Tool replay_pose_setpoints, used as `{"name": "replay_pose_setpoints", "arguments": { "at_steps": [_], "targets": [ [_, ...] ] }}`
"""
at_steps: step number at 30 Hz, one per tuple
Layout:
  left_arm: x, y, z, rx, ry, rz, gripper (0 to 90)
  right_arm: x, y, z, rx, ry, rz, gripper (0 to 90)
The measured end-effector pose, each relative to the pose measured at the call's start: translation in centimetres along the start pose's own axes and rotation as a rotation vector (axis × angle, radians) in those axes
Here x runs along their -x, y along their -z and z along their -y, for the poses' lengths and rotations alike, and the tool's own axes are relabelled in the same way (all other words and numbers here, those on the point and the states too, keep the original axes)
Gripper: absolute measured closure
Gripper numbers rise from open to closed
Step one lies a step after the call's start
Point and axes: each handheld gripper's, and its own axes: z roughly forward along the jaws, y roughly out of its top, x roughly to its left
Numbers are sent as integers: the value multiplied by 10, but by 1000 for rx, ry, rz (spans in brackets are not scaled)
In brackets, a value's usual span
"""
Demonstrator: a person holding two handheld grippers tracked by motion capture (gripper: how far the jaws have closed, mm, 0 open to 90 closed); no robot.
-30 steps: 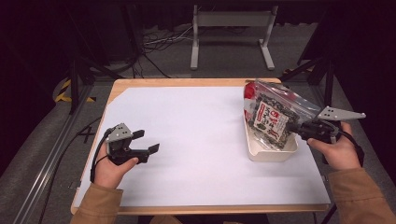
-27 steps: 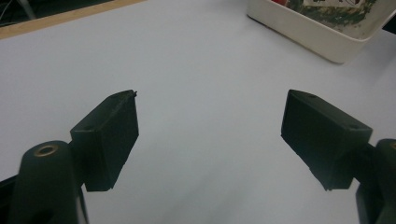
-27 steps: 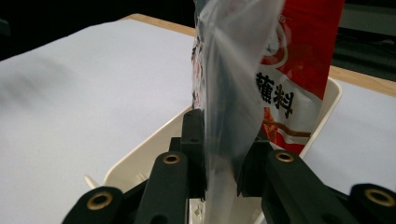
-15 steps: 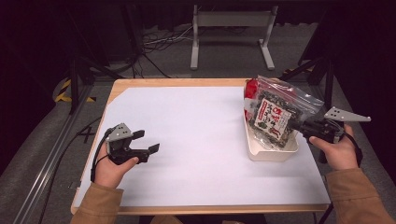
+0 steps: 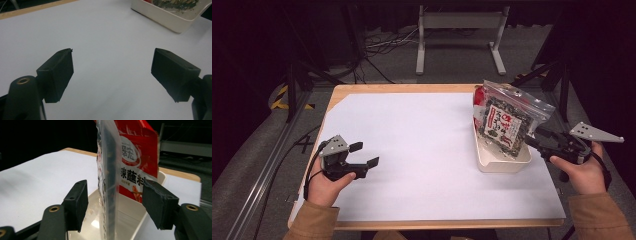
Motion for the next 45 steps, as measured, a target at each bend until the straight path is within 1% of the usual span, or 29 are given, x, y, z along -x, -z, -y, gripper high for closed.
{"name": "replay_pose_setpoints", "arguments": {
  "at_steps": [1, 2, 3, 4, 5, 8, 12, 13, 14, 15, 17, 18, 19, 20, 21, 22, 25, 26, 27, 28, 32, 34, 35, 36, 37, 40, 41, 43, 45],
  "targets": [
    [1, 1, 0, 5, 2, 4, 187, -1, 3, 0, 1, 9, 6, 375],
    [1, 2, 0, 7, -10, 2, 186, -4, 6, 0, 3, 14, 15, 368],
    [3, 3, 0, 10, -5, 6, 186, -5, 8, 1, 5, 25, 21, 362],
    [3, 4, -1, 14, -16, 5, 185, -9, 11, 2, 8, 39, 30, 361],
    [4, 5, -1, 16, -8, 11, 185, -12, 13, 3, 5, 46, 34, 361],
    [6, 9, -1, 26, -16, 19, 183, -22, 19, 6, 0, 70, 39, 361],
    [8, 12, 0, 36, -17, 24, 179, -37, 23, 5, 10, 81, 3, 352],
    [9, 13, 0, 38, -27, 28, 178, -40, 23, 4, 12, 84, -7, 352],
    [9, 14, 1, 37, -26, 28, 177, -44, 23, 4, 9, 90, -18, 351],
    [9, 14, 1, 37, -26, 28, 176, -44, 23, 4, 9, 90, -18, 351],
    [10, 15, 1, 40, -21, 33, 174, -51, 21, 4, 11, 99, -45, 345],
    [9, 16, 1, 42, -32, 32, 172, -55, 19, 3, 10, 104, -63, 344],
    [10, 17, 1, 49, -26, 34, 171, -58, 17, 3, 11, 108, -74, 342],
    [10, 18, 1, 49, -32, 36, 169, -60, 15, 2, 10, 113, -80, 339],
    [10, 19, 1, 51, -23, 41, 168, -62, 13, 2, 10, 115, -91, 337],
    [10, 20, 1, 54, -35, 39, 168, -64, 11, 2, 10, 115, -99, 336],
    [11, 22, 3, 65, -30, 54, 166, -69, 2, 3, 10, 117, -133, 328],
    [12, 23, 4, 72, -18, 63, 166, -71, -1, 3, 15, 118, -145, 326],
    [11, 24, 4, 73, -24, 64, 166, -73, -5, 4, 20, 118, -159, 322],
    [12, 24, 4, 82, -13, 66, 166, -75, -7, 5, 22, 119, -173, 319],
    [13, 26, 5, 89, -21, 68, 166, -84, -23, 10, 19, 128, -215, 315],
    [14, 27, 6, 90, -21, 69, 166, -88, -28, 11, 19, 130, -228, 315],
    [14, 28, 7, 91, -33, 71, 165, -90, -31, 12, 18, 133, -233, 314],
    [14, 29, 8, 96, -22, 70, 165, -92, -33, 12, 19, 134, -239, 314],
    [14, 30, 8, 97, -28, 70, 165, -93, -35, 12, 20, 137, -246, 312],
    [14, 31, 11, 99, -21, 70, 163, -96, -39, 14, 20, 140, -254, 312],
    [14, 32, 12, 97, -30, 70, 161, -100, -45, 18, 17, 138, -269, 311],
    [14, 33, 16, 98, -21, 72, 161, -102, -49, 22, 23, 139, -283, 310],
    [13, 33, 18, 95, -16, 57, 161, -105, -54, 26, 33, 139, -302, 309]
  ]
}}
